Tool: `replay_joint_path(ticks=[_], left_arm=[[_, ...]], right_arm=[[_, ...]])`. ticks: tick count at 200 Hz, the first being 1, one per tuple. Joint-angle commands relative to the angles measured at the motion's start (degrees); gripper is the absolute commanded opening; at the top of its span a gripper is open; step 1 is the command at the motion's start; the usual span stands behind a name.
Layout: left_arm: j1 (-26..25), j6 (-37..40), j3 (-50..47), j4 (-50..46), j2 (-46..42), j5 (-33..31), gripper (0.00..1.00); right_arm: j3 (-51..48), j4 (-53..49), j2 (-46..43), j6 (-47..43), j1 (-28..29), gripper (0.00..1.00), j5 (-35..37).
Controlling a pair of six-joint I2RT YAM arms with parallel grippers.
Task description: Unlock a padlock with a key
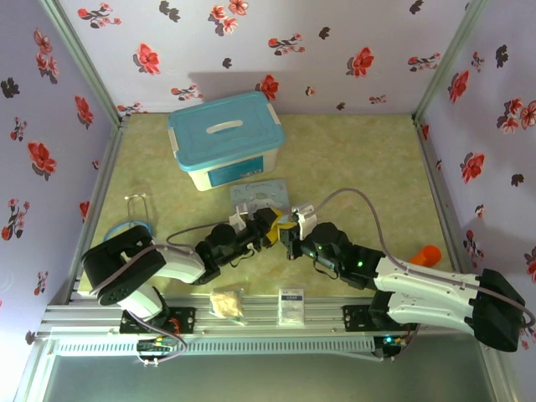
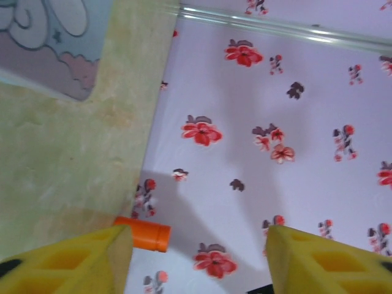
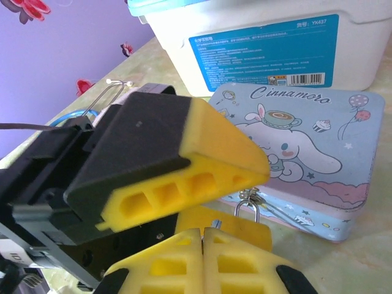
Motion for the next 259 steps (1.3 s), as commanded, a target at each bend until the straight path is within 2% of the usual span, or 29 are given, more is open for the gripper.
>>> replay_joint_path(ticks=[1, 25, 50, 74, 111, 115, 125, 131, 138, 152, 165, 181, 198, 216, 236, 259], left_arm=[[0.2, -0.8, 1.2, 3.4, -0.4, 0.3, 0.44], [-0.2, -1.1, 1.1, 2.6, 1.3, 0.8, 0.27], [-0.3, -0.7, 0.6, 2.7, 1.9, 0.5, 0.17], [-0.3, 0.6, 0.6, 1.2, 1.1, 0.5, 0.01], [-0.1, 1.8, 0.9, 0.5, 0.7, 0.7, 0.00], [0.0, 2.4, 1.1, 0.0, 0.4, 0.8, 0.00], [-0.1, 4.8, 1.6, -2.5, -0.9, 1.0, 0.00], [-0.1, 7.3, 2.1, -5.3, -2.5, 1.3, 0.00], [-0.1, 10.8, 3.0, -10.2, -4.7, 1.4, 0.00], [0.1, 19.5, 6.4, -22.8, -9.4, 2.5, 0.00], [0.3, 27.4, 9.6, -33.2, -12.7, 2.7, 0.00], [0.5, 34.8, 12.8, -41.0, -15.7, 2.6, 0.00], [1.0, 39.8, 13.6, -41.0, -18.4, 3.5, 0.00], [1.5, 44.5, 14.6, -41.4, -21.2, 4.6, 0.00], [1.7, 48.6, 16.2, -44.0, -24.0, 4.3, 0.00], [1.9, 50.4, 16.1, -41.7, -25.7, 4.6, 0.00]], right_arm=[[-1.0, 2.1, -0.9, 0.3, 0.5, 0.00, 2.4], [-1.6, 2.0, -1.7, 0.8, 0.5, 0.00, 2.7], [-1.9, 1.3, -2.3, 1.2, 0.5, 0.00, 3.0], [-2.2, 0.8, -3.0, 1.3, 0.5, 0.00, 3.6], [-2.4, 1.0, -3.2, 1.5, 0.5, 0.00, 3.4], [-2.3, 1.0, -3.4, 2.2, 0.4, 0.04, 3.6], [-2.6, 1.0, -4.5, 3.5, 0.2, 0.26, 3.3], [-2.7, 1.2, -5.5, 4.5, -0.4, 0.50, 2.4], [-3.2, 1.7, -7.2, 6.6, -2.0, 0.72, 0.2], [-3.8, 3.6, -9.4, 11.2, -6.4, 0.90, -6.3], [-3.8, 6.2, -10.1, 14.7, -10.9, 0.96, -14.1], [-4.1, 10.4, -9.7, 19.3, -15.0, 0.98, -20.7], [-5.4, 18.1, -8.9, 23.1, -17.5, 0.97, -26.1], [-6.9, 25.8, -8.6, 25.4, -18.0, 0.95, -28.7], [-7.6, 30.7, -8.6, 26.4, -18.0, 0.84, -29.9], [-9.2, 37.6, -7.5, 28.2, -18.0, 0.68, -30.7]])
